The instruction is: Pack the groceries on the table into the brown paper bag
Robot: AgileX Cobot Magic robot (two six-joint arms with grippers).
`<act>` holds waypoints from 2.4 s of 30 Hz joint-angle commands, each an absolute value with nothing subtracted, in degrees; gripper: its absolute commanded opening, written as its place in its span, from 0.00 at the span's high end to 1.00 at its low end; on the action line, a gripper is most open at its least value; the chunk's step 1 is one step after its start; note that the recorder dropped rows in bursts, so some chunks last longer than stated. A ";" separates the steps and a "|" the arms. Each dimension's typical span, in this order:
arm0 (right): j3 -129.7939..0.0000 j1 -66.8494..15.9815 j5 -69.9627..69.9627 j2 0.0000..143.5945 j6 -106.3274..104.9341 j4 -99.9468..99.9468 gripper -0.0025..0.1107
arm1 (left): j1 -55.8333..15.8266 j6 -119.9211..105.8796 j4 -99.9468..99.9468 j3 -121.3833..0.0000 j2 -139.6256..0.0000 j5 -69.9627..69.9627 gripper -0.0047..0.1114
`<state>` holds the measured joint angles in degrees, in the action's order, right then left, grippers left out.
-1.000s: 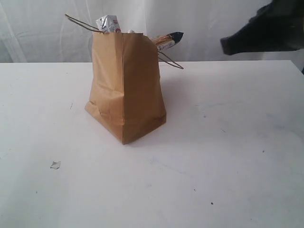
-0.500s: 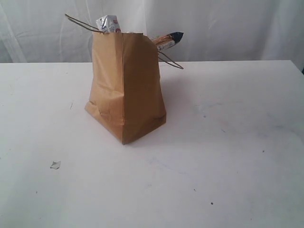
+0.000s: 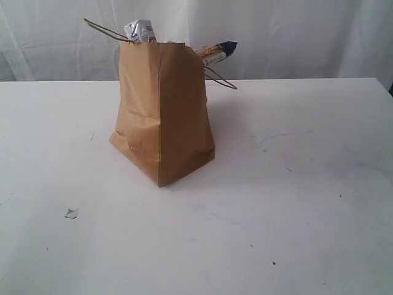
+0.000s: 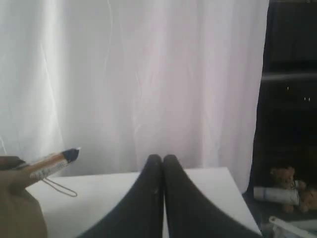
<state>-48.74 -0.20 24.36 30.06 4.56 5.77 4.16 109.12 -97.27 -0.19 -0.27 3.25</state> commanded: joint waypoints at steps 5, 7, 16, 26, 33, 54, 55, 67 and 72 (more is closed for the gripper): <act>-38.30 0.70 20.26 26.86 1.95 5.36 0.98 | 3.86 109.24 -98.45 0.00 0.00 3.24 0.96; -31.65 0.70 20.03 23.11 1.95 5.36 0.98 | 3.86 109.24 -98.45 0.00 0.00 3.36 0.96; -13.33 5.23 25.55 0.00 1.95 2.88 0.98 | 3.86 109.24 -98.45 0.00 0.00 3.36 0.96; 0.00 6.88 21.53 0.00 6.31 -3.46 0.98 | 3.86 109.24 -98.45 0.00 -0.01 3.45 0.96; 0.00 6.88 21.53 0.00 6.25 -3.05 0.98 | 3.86 109.24 -98.45 0.00 -0.01 3.35 0.96; 0.00 6.88 21.35 0.00 6.25 -3.05 0.98 | -2.89 7.65 -0.71 0.00 -0.01 -15.24 0.96; 0.00 6.88 21.35 0.00 6.25 -3.05 0.98 | -2.89 6.41 -0.73 0.00 -0.01 -16.09 0.96; 0.00 6.88 21.35 0.00 6.25 -3.05 0.98 | -2.89 6.21 -0.43 0.00 -0.01 -16.19 0.96; 0.00 6.88 21.35 0.00 6.25 -3.05 0.98 | -2.89 6.21 -0.43 0.00 -0.01 -16.19 0.96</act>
<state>-0.13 6.35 21.89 0.35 6.12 -2.93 -2.63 6.59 -1.12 -0.18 -0.27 -16.01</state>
